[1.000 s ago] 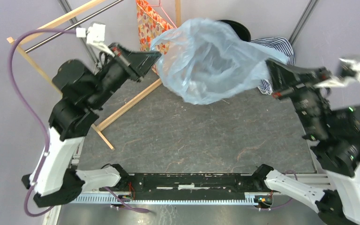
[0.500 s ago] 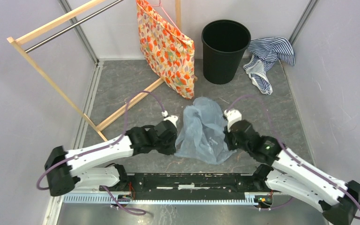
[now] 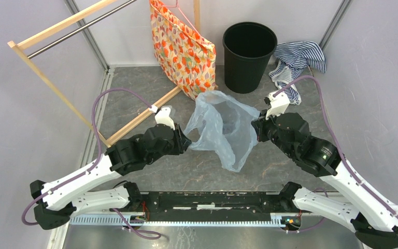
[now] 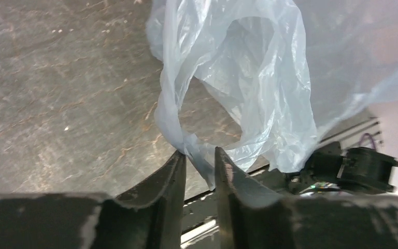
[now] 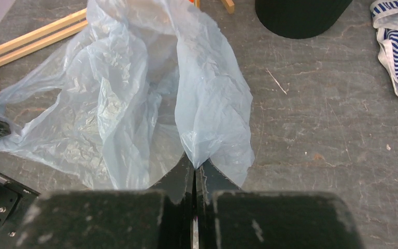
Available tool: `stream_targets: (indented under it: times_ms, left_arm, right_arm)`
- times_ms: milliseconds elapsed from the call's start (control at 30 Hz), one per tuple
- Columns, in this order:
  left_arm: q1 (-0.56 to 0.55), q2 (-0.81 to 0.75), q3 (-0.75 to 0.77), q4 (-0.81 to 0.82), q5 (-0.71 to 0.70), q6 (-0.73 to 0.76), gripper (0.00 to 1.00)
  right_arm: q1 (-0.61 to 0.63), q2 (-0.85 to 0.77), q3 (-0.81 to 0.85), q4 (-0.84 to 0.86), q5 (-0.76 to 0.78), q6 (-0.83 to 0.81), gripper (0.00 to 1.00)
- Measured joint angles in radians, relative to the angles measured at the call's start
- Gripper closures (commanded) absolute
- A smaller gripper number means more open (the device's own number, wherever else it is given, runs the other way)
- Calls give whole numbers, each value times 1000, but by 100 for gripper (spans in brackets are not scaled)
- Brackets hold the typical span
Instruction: Put the trash bags into the trash bin
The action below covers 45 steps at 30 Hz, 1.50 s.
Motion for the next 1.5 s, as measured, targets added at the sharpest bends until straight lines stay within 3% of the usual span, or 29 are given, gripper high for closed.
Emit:
stream_targets:
  times_ms: [100,167,633,967,1167,1500]
  left_arm:
    - [0,-8,-60,1,-22,-31,45]
    - [0,-18,-100,19,-31,-46,42]
    - [76,26,-306,70,-57,-123,39]
    - [145,125,-420,257,126,-123,39]
    - [144,267,-421,384,198,-121,33]
    - [111,557,-264,436,138,-93,29]
  right_arm:
    - [0,-1,0,-17,0,1,100]
    - [0,-2,0,-28,0,4,100]
    - [0,1,-29,-109,28,34,100]
    - [0,0,-38,-121,27,46,100]
    - [0,-2,-60,-122,25,53,100]
    - [0,-16,-69,-124,24,57,100]
